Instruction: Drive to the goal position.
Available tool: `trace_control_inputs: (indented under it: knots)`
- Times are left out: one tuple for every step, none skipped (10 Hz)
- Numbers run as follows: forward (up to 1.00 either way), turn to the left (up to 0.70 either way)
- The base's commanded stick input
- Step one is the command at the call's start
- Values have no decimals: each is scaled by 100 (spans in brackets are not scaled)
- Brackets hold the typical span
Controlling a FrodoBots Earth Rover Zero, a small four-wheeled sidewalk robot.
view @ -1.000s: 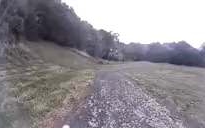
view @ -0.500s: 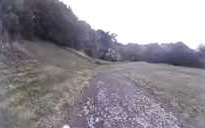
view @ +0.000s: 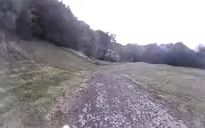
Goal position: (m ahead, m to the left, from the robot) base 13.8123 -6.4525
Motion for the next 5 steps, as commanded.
trace_control_inputs:
  knots:
    - [45,-1]
    - [45,-4]
    - [45,-8]
    - [45,-27]
    - [45,-27]
